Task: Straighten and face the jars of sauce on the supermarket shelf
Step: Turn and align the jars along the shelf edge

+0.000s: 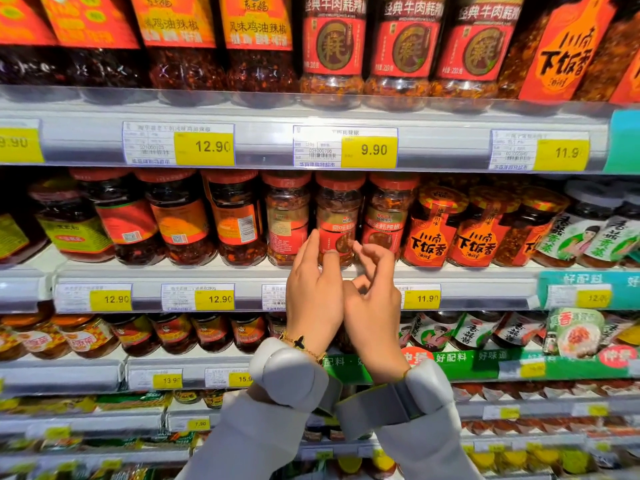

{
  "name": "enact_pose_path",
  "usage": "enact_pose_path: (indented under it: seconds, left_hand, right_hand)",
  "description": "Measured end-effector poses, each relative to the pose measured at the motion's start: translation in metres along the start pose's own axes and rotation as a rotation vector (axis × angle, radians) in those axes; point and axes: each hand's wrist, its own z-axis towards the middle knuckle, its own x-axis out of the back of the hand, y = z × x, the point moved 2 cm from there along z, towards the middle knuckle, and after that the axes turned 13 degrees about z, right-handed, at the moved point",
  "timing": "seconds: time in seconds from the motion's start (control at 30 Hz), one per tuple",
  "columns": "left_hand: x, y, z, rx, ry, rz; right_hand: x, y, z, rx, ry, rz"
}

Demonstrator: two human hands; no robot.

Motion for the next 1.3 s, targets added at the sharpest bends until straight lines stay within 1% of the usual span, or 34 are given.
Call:
enact_pose_path:
  seconds: [0.17,0.23,0.33,0.43,0.53,0.63,0.7,0.83,1.0,1.3]
  left_hand:
    - [-0.002,-0.001,-0.006,0.008,0.04,0.015]
    - [0.0,-0.004,-0.004,0.008,0.028,0.022]
    - [0.003,-0.006,-0.001,-0.009,0.003,0.064]
    - [0.002,-0.006,-0.001,-0.019,-0.04,0.081]
    - [0.002,-0.004,-0.002,-0.036,-0.033,0.097]
    - [0.001,-0.004,-0.005,-0.049,0.016,0.119]
    - [0.002,-0.005,-0.005,-0.045,0.02,0.105]
    - [0.003,-0.006,-0.003,-0.035,-0.009,0.084]
    - [0.003,-0.007,-0.006,-0.06,-0.061,0.089]
    - [0.001,-0.006,-0.012,-0.066,-0.087,0.098]
  right_hand:
    - [-0.008,0.005,0.012,-0.019,-0.129,-0.15]
    - [-0.01,0.006,0.014,-0.032,-0.109,-0.164]
    - [-0.008,0.005,0.012,-0.039,-0.031,-0.039]
    - [-0.004,0.004,0.007,-0.015,0.005,-0.025]
    - [-0.002,0.006,0.006,-0.01,-0.002,-0.056]
    - [-0.005,0.007,0.01,-0.023,-0.077,-0.113]
    - [-0.008,0.009,0.01,-0.044,-0.076,-0.118]
    - [-0.004,0.011,0.008,-0.055,-0.005,-0.091]
    - [-0.002,0.012,0.006,-0.052,-0.024,-0.088]
    - [0.0,0.012,0.008,-0.032,-0.05,-0.117]
